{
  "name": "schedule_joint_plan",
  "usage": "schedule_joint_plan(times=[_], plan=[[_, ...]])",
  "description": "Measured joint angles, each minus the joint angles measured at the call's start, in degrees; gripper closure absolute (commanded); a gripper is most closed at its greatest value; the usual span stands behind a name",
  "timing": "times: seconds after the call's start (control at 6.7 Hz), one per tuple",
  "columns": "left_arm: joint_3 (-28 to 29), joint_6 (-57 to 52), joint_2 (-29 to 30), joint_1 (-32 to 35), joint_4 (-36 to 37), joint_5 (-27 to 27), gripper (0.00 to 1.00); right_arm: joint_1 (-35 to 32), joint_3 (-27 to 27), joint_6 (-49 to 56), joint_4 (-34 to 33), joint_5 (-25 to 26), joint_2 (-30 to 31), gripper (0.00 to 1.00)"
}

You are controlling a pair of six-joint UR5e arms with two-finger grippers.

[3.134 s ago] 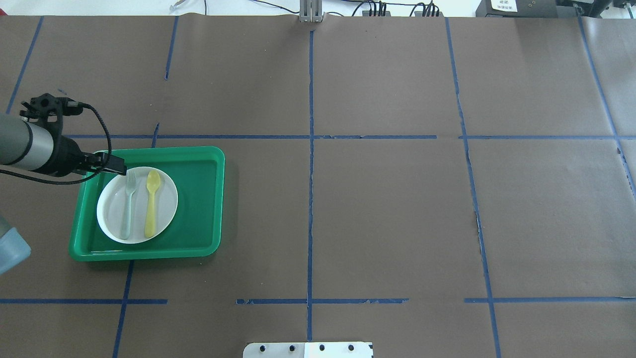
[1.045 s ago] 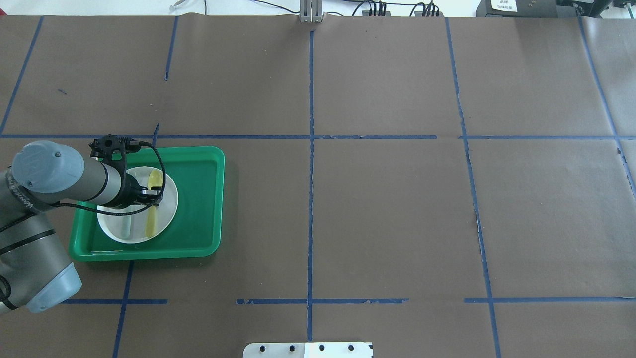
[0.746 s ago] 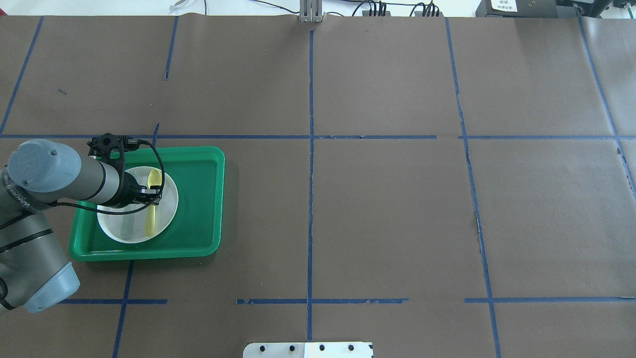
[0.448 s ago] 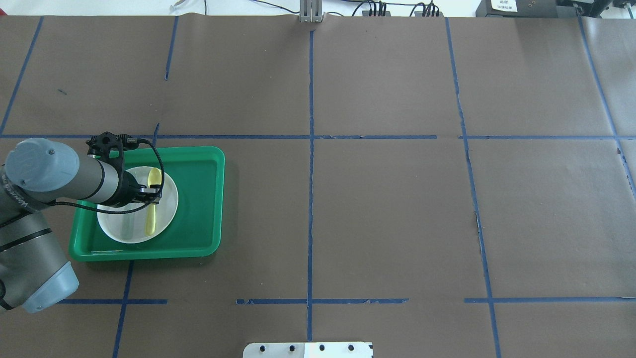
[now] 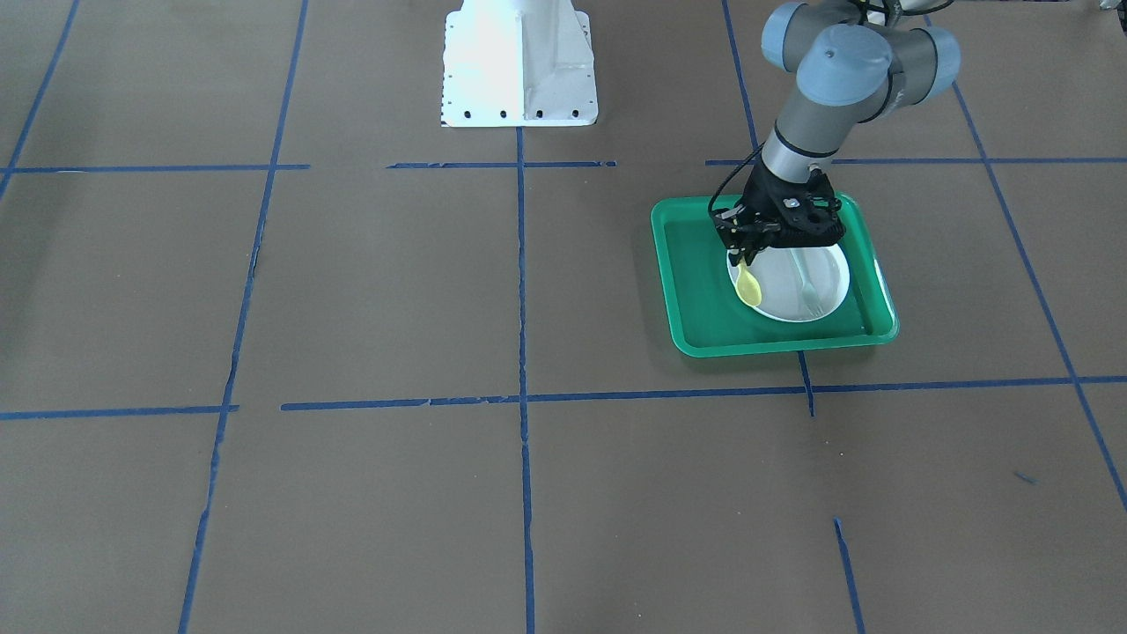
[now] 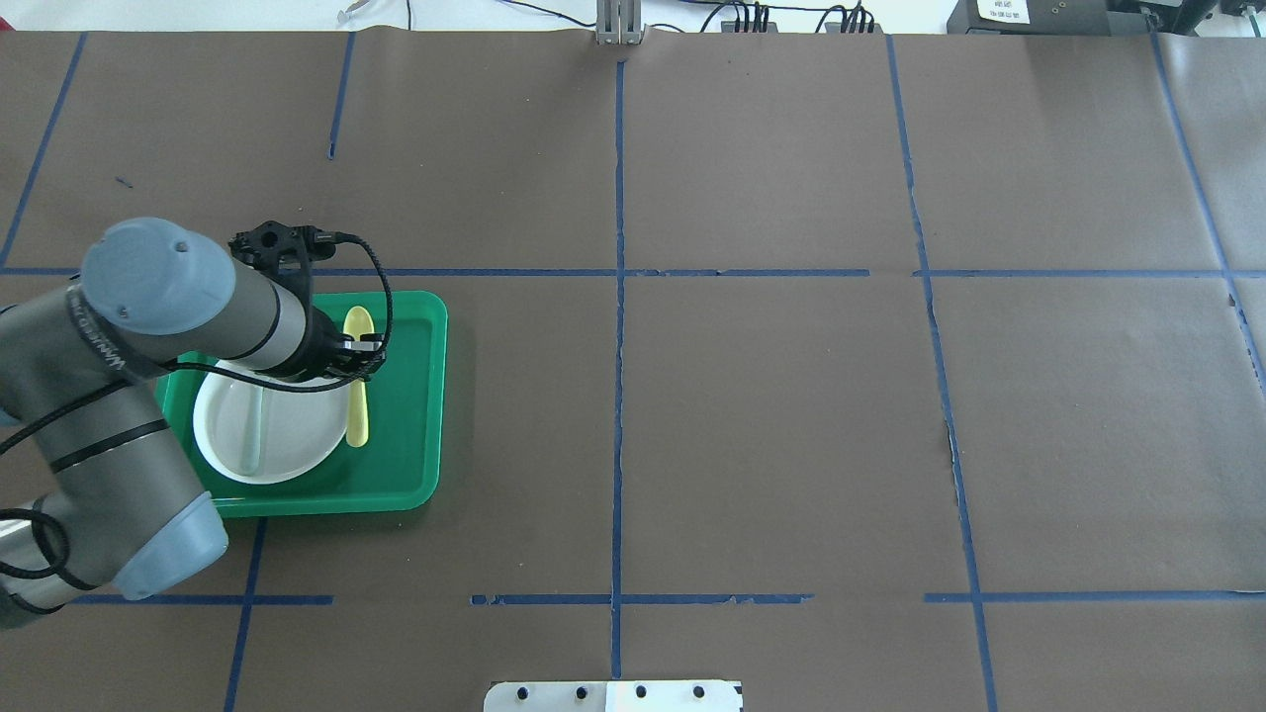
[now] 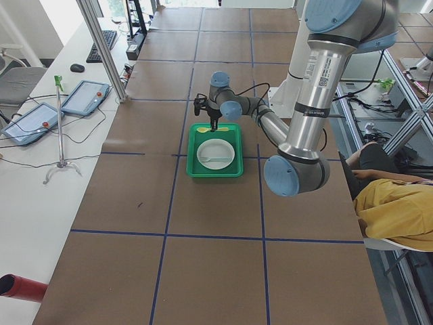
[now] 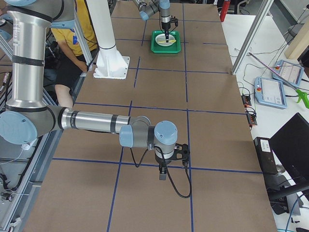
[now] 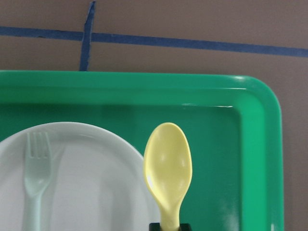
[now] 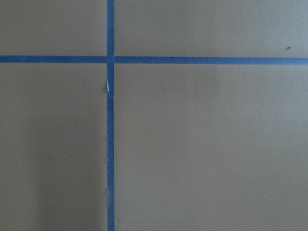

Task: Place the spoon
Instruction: 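Lift the spoon off the plate and carry it beside the plate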

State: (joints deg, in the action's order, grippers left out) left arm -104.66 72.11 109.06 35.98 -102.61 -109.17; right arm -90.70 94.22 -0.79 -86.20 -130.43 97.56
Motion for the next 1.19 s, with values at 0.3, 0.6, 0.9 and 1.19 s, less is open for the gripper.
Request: schedule_joint_plan(times=[0.3,0.6,0.9,1.19], plan=[[4.4,2.4,3.1,-2.1,0.1,0.4,1.0,0.0,0.0,0.0,0.0,0.0,0.0,0.0],[5.4,2.2,2.7,-2.6,-1.7,1.3,1.0,0.0,0.0,0.0,0.0,0.0,0.0,0.0],[5.6,1.0,2.5,-2.6,-2.2,1.5,1.0,0.0,0.0,0.0,0.0,0.0,0.0,0.0],[5.6,0.3,2.1,-2.6,-2.2,1.5,0.66,0.0,0.0,0.0,0.0,0.0,0.0,0.0]])
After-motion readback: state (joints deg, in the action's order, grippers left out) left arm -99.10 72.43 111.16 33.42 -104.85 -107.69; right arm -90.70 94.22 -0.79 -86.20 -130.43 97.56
